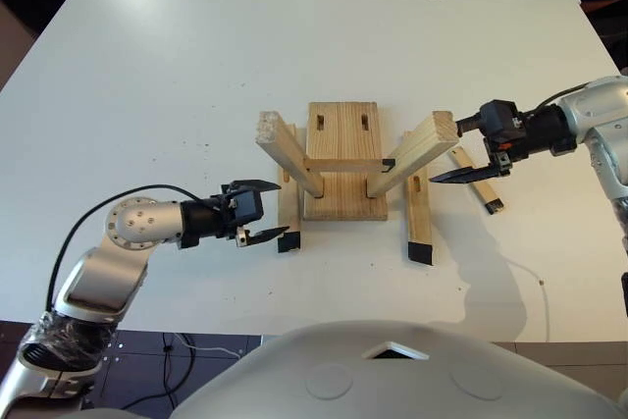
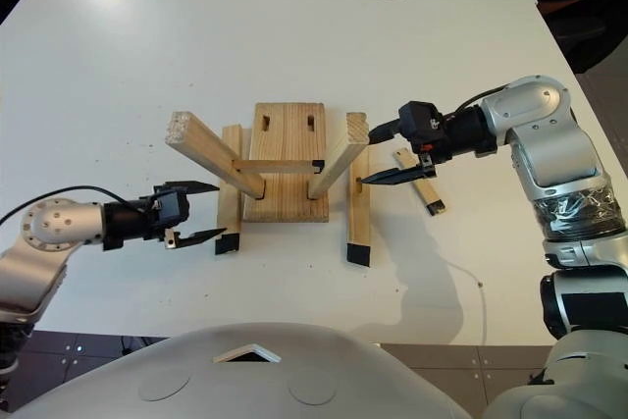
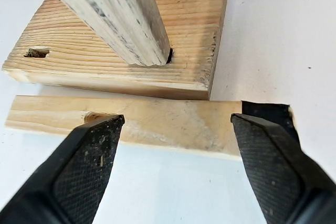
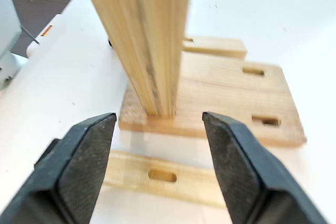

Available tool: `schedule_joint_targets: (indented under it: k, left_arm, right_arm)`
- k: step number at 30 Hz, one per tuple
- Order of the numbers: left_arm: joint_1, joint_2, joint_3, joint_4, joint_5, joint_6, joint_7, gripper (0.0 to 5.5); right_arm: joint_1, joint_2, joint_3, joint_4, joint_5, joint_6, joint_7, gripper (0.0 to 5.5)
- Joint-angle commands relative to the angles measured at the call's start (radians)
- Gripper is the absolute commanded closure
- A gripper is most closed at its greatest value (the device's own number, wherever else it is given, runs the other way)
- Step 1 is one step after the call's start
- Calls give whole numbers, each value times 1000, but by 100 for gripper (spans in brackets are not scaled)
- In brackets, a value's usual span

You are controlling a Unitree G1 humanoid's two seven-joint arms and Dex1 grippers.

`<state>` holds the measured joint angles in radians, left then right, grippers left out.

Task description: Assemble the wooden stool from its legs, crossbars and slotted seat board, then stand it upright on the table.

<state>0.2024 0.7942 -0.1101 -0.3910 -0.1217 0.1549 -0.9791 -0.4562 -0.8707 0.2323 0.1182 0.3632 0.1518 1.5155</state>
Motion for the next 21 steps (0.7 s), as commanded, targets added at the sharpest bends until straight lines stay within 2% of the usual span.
schedule_joint_targets:
  k: [1,6,10,15,21]
  left_arm:
    - [-15,-65,-35,74,44,-50,69,172]
    - [-12,-78,-57,158,70,-111,91,172]
    - [-1,-66,-74,235,95,-152,97,172]
    - [6,-87,-70,406,107,-191,152,172]
    - [29,-46,-52,511,87,-222,164,172]
  right_arm:
    - [25,85,36,90,-61,-41,-38,247]
    - [107,172,93,103,-119,-85,-79,247]
    - [146,157,109,160,-194,-161,-93,247]
    - [101,153,98,390,-296,-280,-176,247]
    - [86,109,85,570,-338,-402,-215,247]
